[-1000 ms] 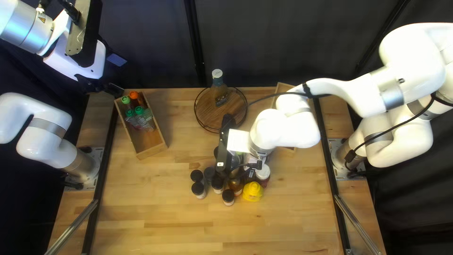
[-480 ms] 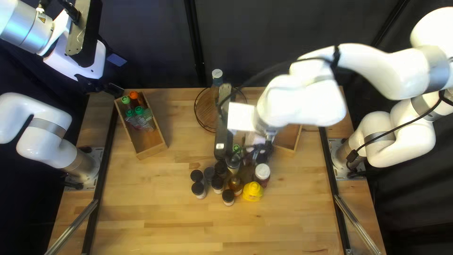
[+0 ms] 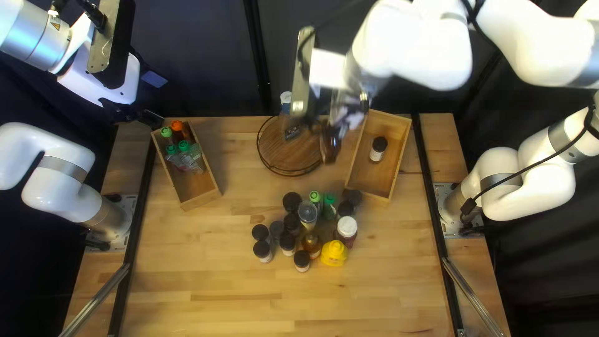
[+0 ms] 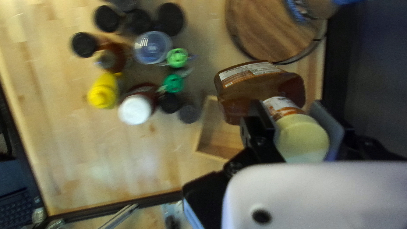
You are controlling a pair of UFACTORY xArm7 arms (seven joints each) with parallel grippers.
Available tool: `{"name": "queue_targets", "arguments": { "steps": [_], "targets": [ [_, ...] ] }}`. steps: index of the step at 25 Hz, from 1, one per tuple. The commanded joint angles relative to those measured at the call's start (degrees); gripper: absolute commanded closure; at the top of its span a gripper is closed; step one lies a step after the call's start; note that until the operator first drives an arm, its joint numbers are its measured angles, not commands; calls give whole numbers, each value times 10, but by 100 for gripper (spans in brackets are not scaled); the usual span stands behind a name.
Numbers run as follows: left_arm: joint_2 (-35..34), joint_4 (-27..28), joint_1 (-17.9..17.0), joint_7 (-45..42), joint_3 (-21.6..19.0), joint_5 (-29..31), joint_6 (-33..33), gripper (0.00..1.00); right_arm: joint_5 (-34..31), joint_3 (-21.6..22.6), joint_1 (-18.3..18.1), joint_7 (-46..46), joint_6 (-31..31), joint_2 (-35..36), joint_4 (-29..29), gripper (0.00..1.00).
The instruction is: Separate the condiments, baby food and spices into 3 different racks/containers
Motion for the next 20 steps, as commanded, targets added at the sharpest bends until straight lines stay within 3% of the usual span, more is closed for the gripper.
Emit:
{"name": "queue_targets", "arguments": {
  "steps": [1,7,20],
  "targets": [
    [0,0,0,0,0,0,0,0,23,-35,-15,-31,-42,45,-5,100],
    [0,0,0,0,0,0,0,0,48,-52,-23,-47,-82,112,2,100],
    [0,0,0,0,0,0,0,0,62,-58,-27,-48,-139,179,-20,100]
  ]
}}
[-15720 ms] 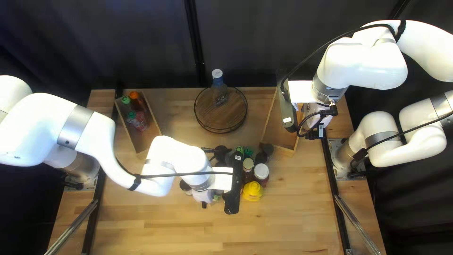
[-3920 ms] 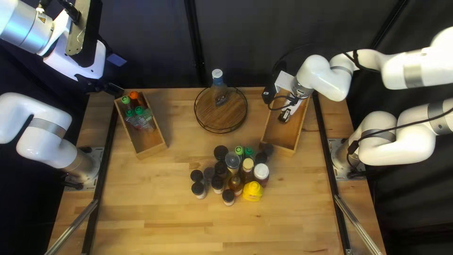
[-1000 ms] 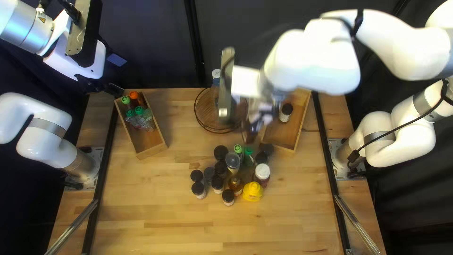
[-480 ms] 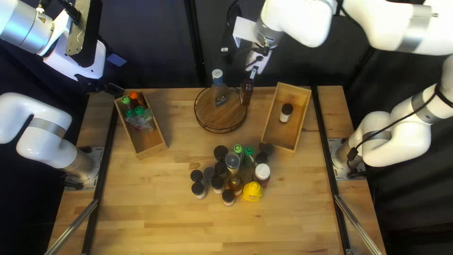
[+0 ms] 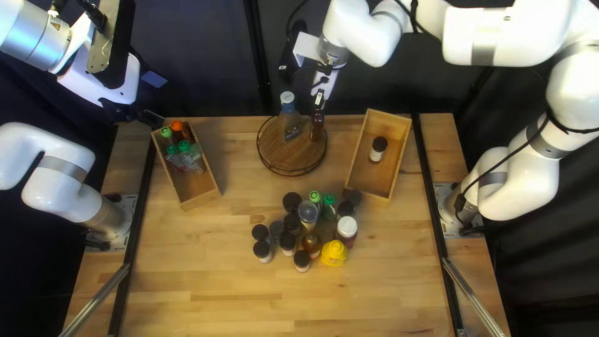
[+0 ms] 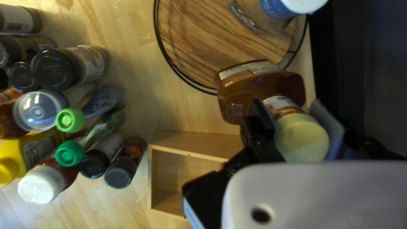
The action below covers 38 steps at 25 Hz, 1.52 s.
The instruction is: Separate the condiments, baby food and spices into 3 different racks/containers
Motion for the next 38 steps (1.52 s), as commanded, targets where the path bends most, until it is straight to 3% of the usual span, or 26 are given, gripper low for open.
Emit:
{"name": "queue_targets", "arguments": {
  "steps": [1,5,8,10,11,14,26,38],
  "targets": [
    [0,0,0,0,0,0,0,0,4,-2,-2,-2,-13,14,-6,100],
    [0,0,0,0,0,0,0,0,13,-3,-3,-5,-21,22,-9,100],
    [0,0,0,0,0,0,0,0,18,-3,-3,-7,-21,27,-6,93],
    [0,0,0,0,0,0,0,0,21,-3,-3,-9,-20,29,-4,52],
    [0,0,0,0,0,0,0,0,22,-3,-3,-10,-20,30,-4,16],
    [0,0,0,0,0,0,0,0,25,-2,-3,-11,-19,33,-2,0],
    [0,0,0,0,0,0,0,0,2,25,19,31,25,-36,-2,0],
    [0,0,0,0,0,0,0,0,-22,121,79,109,117,-160,3,0]
  ]
}}
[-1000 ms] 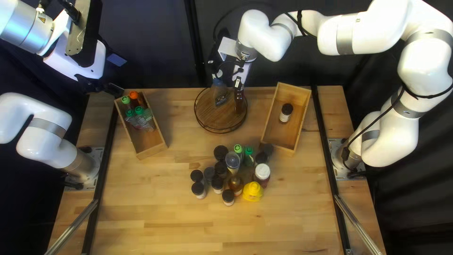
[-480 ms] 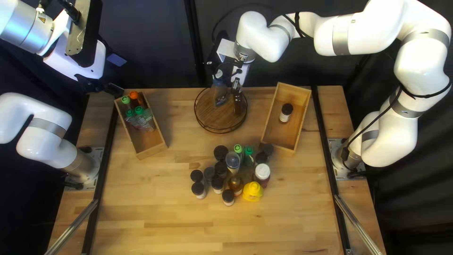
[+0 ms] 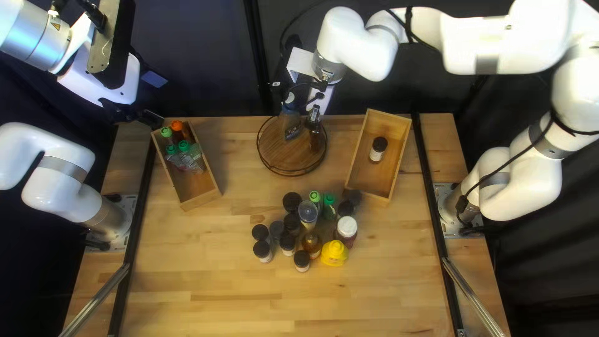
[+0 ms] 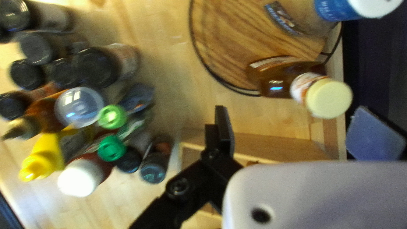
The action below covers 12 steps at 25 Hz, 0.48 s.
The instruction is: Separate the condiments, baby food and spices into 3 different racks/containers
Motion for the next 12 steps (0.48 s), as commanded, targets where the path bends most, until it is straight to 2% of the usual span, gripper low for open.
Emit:
{"name": "queue_targets", "arguments": {
  "steps": [1,3,6,12],
  "targets": [
    [0,0,0,0,0,0,0,0,-1,35,22,24,26,-38,-6,0],
    [0,0,0,0,0,0,0,0,4,41,28,27,31,-58,-13,0],
    [0,0,0,0,0,0,0,0,5,55,37,35,58,-135,-30,0],
    [0,0,0,0,0,0,0,0,10,52,47,22,106,-274,-55,0]
  ]
}}
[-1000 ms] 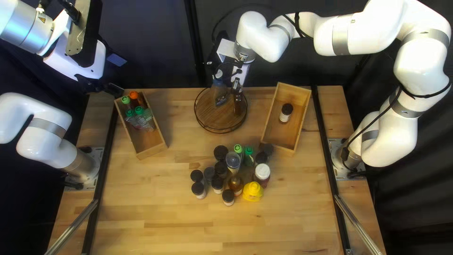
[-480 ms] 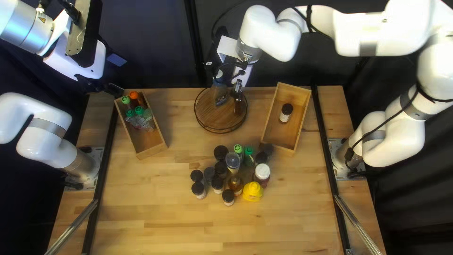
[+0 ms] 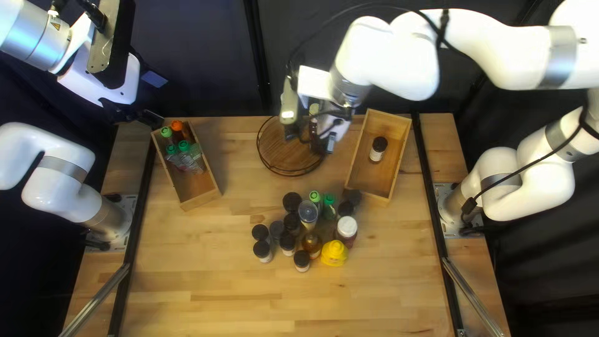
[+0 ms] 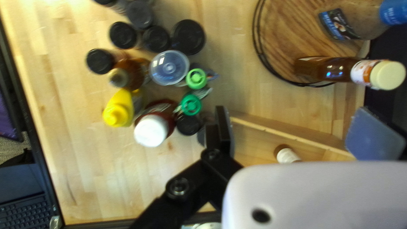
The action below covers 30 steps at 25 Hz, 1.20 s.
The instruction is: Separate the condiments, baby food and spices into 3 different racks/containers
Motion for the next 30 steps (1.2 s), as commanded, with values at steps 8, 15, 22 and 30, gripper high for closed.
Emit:
{"name": "queue_targets", "arguments": {
  "steps": [8,15,22,30],
  "targets": [
    [0,0,0,0,0,0,0,0,9,-8,11,-9,61,-169,-36,0],
    [0,0,0,0,0,0,0,0,9,-8,11,-9,61,-169,-36,0],
    [0,0,0,0,0,0,0,0,9,-8,11,-9,61,-169,-36,0],
    [38,-69,0,-28,11,24,-180,0,9,-8,11,-9,61,-169,-36,0]
  ]
}}
